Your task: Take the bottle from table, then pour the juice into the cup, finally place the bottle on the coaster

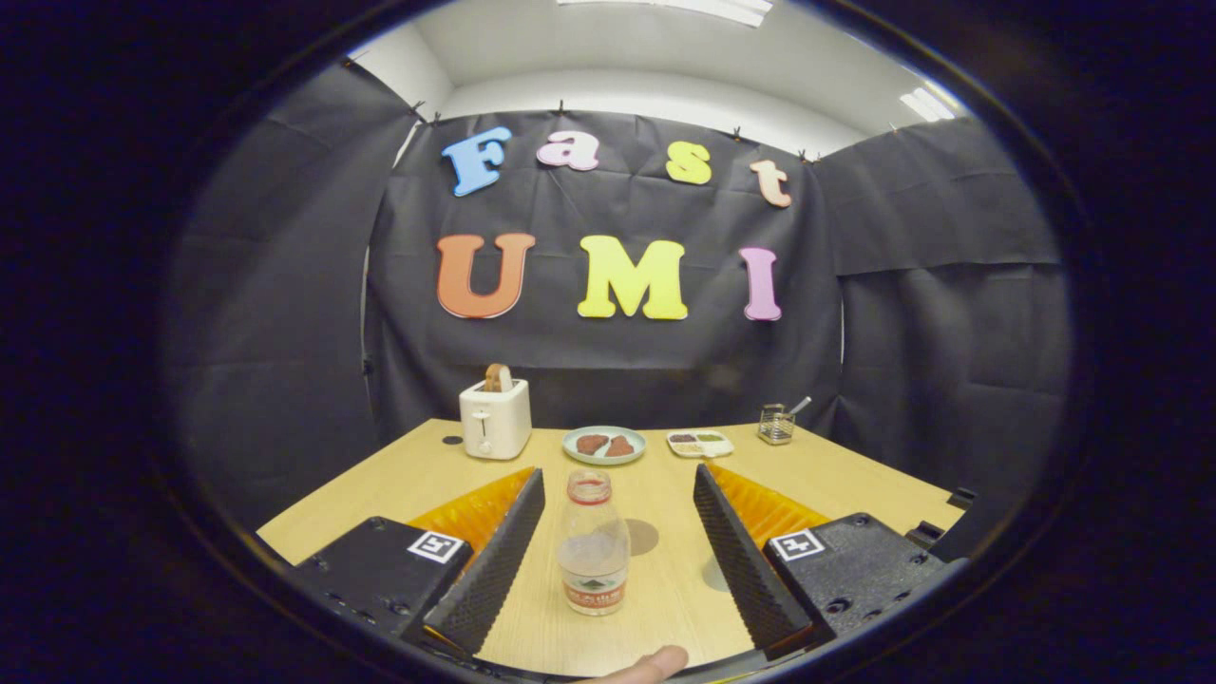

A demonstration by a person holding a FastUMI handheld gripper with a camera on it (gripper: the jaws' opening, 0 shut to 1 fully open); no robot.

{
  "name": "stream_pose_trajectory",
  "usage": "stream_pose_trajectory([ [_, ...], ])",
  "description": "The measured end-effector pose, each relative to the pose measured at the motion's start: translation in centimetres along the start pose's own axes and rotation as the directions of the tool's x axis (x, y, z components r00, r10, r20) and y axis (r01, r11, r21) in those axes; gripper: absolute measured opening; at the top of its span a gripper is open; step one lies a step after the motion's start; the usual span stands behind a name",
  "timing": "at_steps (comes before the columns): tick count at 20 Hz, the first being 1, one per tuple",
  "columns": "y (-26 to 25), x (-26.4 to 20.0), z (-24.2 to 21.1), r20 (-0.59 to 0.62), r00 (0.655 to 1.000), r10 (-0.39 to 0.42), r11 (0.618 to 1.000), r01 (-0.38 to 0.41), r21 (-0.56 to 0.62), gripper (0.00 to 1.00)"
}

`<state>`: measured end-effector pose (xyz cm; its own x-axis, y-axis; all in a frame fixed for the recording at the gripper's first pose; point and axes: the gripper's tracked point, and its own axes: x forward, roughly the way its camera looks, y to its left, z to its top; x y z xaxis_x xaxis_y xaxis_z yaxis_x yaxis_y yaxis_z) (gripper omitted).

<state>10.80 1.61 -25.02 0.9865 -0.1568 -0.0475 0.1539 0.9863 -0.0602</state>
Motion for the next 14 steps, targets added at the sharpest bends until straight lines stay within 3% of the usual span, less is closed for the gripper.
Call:
stream_pose_trajectory([
  [5,0.8,0.0,-3.6,-0.017,1.0,0.024,0.998,-0.023,0.066,1.0],
  [14,0.4,0.8,-9.5,-0.017,0.999,-0.043,0.999,0.043,0.013,1.0],
])
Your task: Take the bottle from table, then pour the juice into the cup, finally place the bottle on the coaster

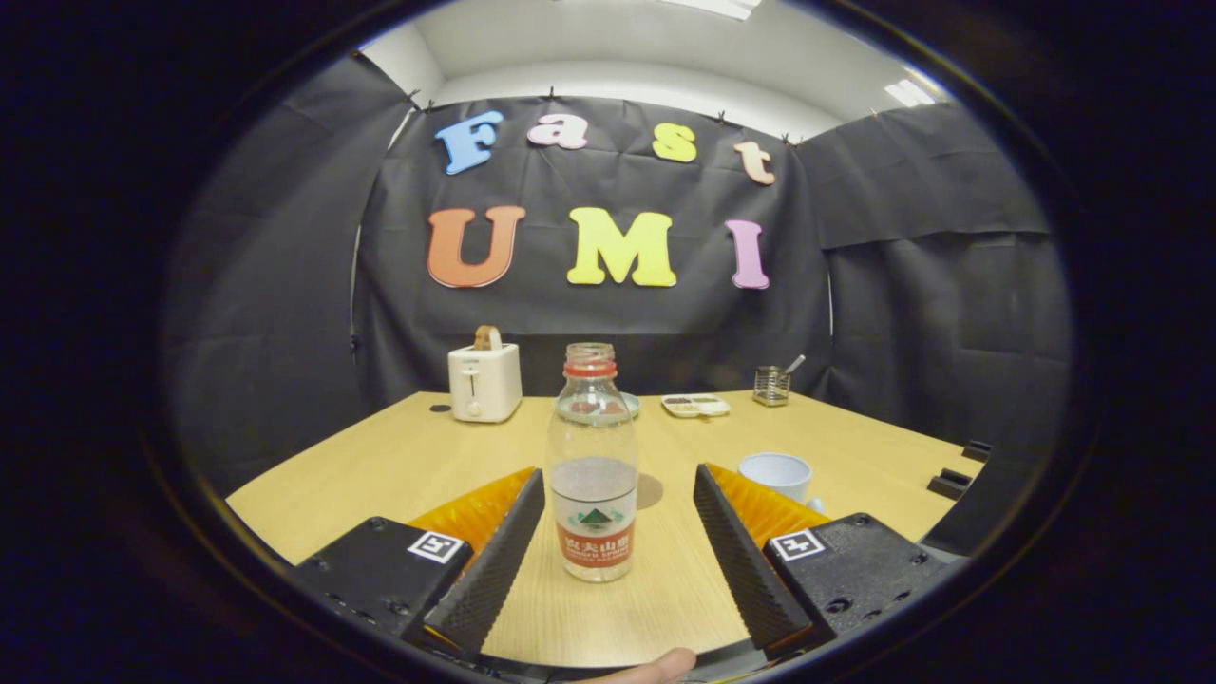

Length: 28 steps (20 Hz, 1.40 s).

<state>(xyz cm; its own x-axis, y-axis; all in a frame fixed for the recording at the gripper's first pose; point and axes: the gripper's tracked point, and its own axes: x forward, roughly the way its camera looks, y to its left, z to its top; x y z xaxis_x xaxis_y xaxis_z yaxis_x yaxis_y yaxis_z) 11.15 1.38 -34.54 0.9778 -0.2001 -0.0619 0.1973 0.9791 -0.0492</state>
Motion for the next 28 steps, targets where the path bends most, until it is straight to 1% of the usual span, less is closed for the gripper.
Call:
stream_pose_trajectory([
  [3,0.5,1.4,-1.9,-0.014,1.0,-0.002,1.0,0.002,0.003,1.0],
  [6,1.8,4.0,-1.7,-0.016,1.0,0.021,1.0,-0.021,-0.007,1.0],
  [9,2.7,7.1,-1.0,-0.014,1.0,0.026,1.0,-0.026,-0.01,1.0],
  [11,2.7,8.3,-0.8,-0.027,0.999,0.023,1.0,-0.023,-0.004,0.92],
  [13,2.0,8.0,-0.5,-0.056,0.998,0.013,1.0,-0.014,-0.006,0.84],
  [14,2.1,7.6,0.6,-0.047,0.998,0.029,1.0,-0.028,0.01,0.79],
  [18,1.7,5.4,4.3,-0.034,0.997,0.068,0.995,-0.066,0.076,0.79],
  [21,0.8,5.0,6.7,-0.034,0.998,0.049,0.992,-0.044,0.116,0.79],
  [22,0.9,4.9,7.4,-0.036,0.998,0.057,0.989,-0.051,0.142,0.79],
  [25,1.8,4.9,9.0,-0.023,0.992,0.121,0.967,-0.112,0.229,0.79],
  [28,1.7,5.1,9.3,-0.031,0.986,0.162,0.936,-0.143,0.322,0.78],
])
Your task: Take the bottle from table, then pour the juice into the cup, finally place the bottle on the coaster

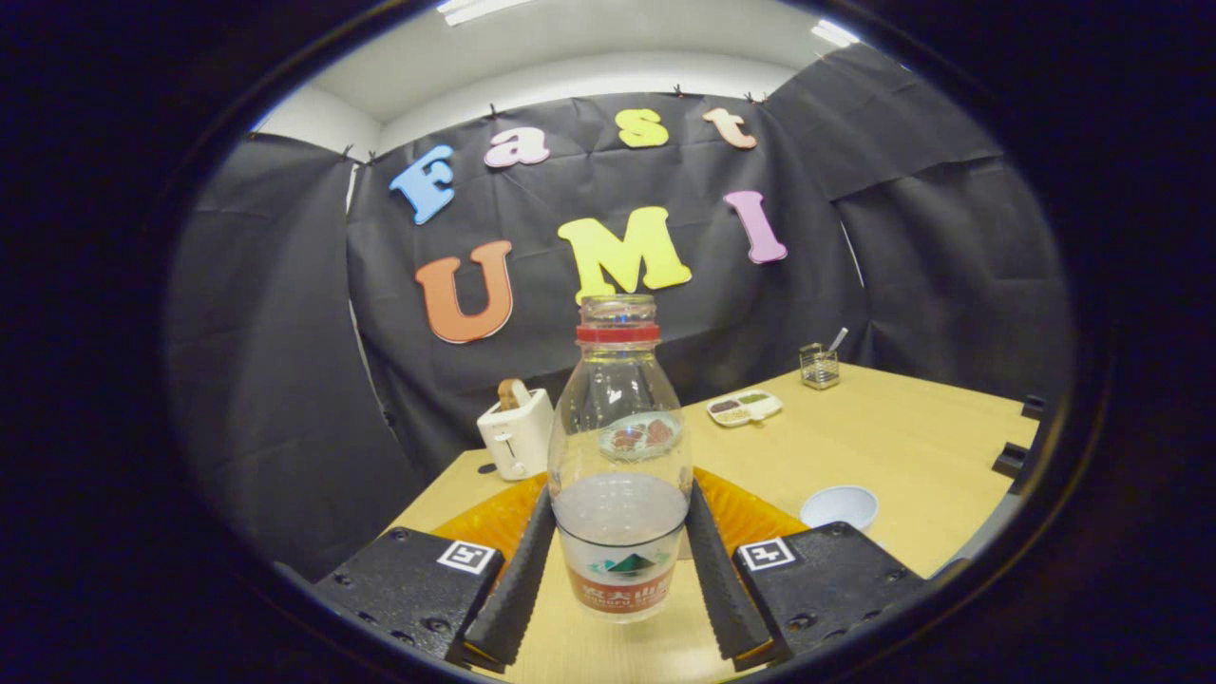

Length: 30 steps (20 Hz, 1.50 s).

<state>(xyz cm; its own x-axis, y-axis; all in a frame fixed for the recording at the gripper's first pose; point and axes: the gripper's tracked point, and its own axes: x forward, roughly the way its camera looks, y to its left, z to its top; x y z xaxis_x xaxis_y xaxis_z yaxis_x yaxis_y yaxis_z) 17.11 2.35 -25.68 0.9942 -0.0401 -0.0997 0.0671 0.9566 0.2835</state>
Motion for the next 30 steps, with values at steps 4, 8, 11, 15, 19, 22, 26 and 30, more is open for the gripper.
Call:
stream_pose_trajectory([
  [4,0.1,0.4,0.3,-0.02,0.998,0.058,0.983,-0.054,0.174,0.77],
  [8,0.8,0.5,1.2,-0.003,0.99,0.14,0.928,-0.131,0.349,0.76],
  [11,0.9,0.7,1.8,0.006,0.985,0.174,0.869,-0.156,0.47,0.75],
  [15,1.1,0.8,2.0,0.002,0.979,0.206,0.757,-0.161,0.633,0.74],
  [19,0.4,0.8,2.4,0.019,0.974,0.225,0.601,-0.154,0.784,0.74],
  [22,0.4,1.2,2.7,0.027,0.972,0.234,0.517,-0.148,0.843,0.74],
  [26,-0.3,0.8,3.3,0.054,0.973,0.224,0.395,-0.142,0.907,0.74],
  [30,-1.2,0.7,4.0,0.088,0.974,0.209,0.305,-0.151,0.94,0.74],
])
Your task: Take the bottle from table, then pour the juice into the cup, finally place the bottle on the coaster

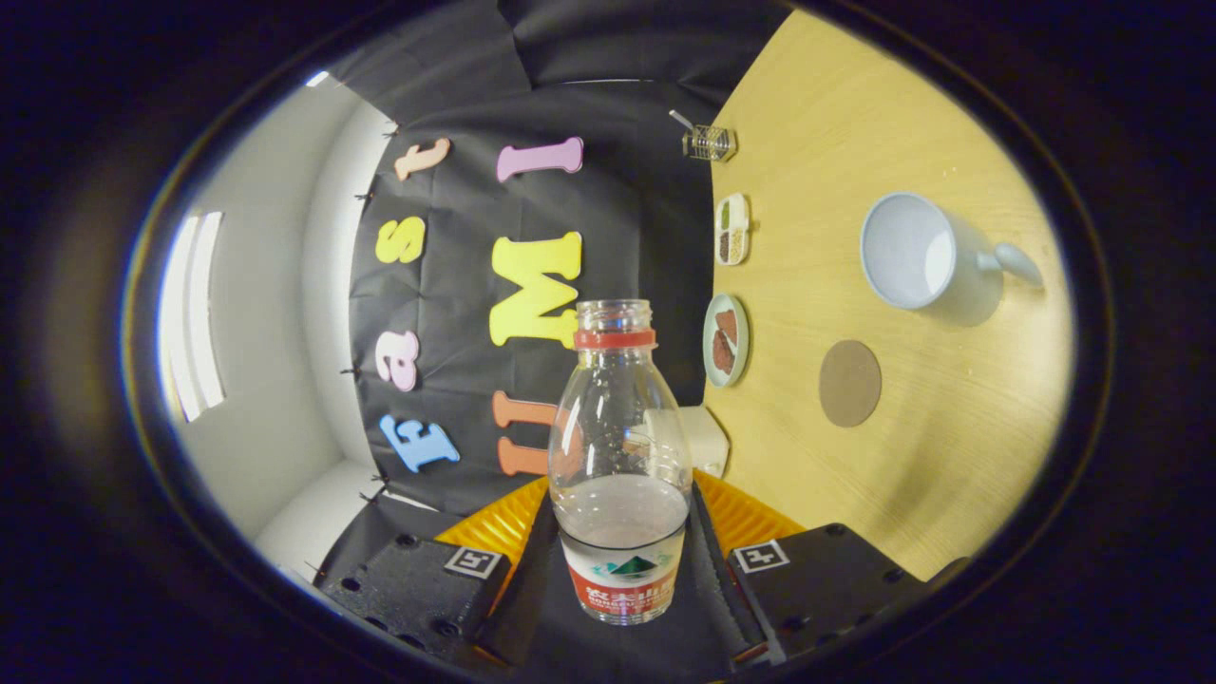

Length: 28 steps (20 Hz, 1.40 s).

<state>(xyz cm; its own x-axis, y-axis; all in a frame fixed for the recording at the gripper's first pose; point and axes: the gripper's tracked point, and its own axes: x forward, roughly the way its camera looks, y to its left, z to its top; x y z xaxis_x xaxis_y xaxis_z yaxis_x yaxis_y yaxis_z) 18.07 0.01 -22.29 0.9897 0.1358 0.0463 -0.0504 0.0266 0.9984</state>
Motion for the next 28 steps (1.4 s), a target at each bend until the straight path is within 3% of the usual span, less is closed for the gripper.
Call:
stream_pose_trajectory([
  [9,0.9,-0.2,1.6,0.038,0.999,0.035,0.978,-0.042,0.203,0.74],
  [28,2.0,-0.6,2.0,0.042,0.997,0.07,0.956,-0.079,0.283,0.73],
])
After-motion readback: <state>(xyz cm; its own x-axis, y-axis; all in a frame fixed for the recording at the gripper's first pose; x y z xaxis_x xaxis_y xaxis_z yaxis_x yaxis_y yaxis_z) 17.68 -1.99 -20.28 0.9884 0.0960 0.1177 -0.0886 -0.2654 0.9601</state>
